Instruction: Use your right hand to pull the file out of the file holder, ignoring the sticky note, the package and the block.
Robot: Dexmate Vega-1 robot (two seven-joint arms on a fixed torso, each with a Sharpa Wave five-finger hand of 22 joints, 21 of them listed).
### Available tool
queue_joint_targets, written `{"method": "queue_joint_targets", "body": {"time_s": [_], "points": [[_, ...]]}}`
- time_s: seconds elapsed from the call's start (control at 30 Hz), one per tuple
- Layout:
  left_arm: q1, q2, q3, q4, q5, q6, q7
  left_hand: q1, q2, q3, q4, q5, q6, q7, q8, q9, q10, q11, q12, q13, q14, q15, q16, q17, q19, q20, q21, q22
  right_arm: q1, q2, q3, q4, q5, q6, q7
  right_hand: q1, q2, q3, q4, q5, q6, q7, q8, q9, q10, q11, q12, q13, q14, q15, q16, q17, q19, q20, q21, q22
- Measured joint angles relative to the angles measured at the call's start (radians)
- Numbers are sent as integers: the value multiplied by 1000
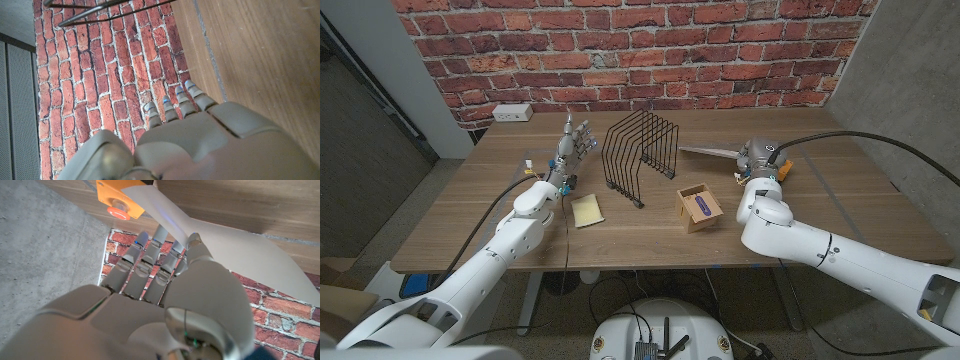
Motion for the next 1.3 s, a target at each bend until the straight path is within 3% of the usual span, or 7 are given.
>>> {"method": "queue_joint_targets", "body": {"time_s": [0.27,0.5,0.83,1.3], "points": [[0,0,0,0,0,0,0,0,0,0,0,0,0,0,0,0,0,0,0,0,0,0,0,0,0,0,0,0,-8,-48,-15,-20,-23,45,48,-4,-4,0,0,0,-5,-5,0,0,-9,5,-6,-6,-26,7,-7,-5,0,0,-4,0],[0,0,0,0,0,0,0,0,0,0,0,0,0,0,0,0,0,0,0,0,0,0,0,0,0,0,0,0,-25,-87,-13,-39,-39,82,88,-16,-16,0,0,0,-21,-11,-15,0,-27,-2,-13,-17,-57,17,-17,-14,0,0,-10,0],[0,0,0,0,0,0,0,0,0,0,0,0,0,0,0,0,0,0,0,0,0,0,0,0,0,0,0,0,-50,-144,4,-57,-72,137,160,-18,-13,0,0,0,-21,-11,-15,0,-32,4,-13,-23,-63,23,-17,-14,-4,4,-12,-2],[0,0,0,0,0,0,0,0,0,0,0,0,0,0,0,0,0,0,0,0,0,0,0,0,0,0,0,0,-60,-173,18,-46,-139,181,275,-26,-16,0,0,0,-21,-11,-20,0,-32,4,-13,-28,-72,25,-17,-11,-7,0,-12,-5]]}}
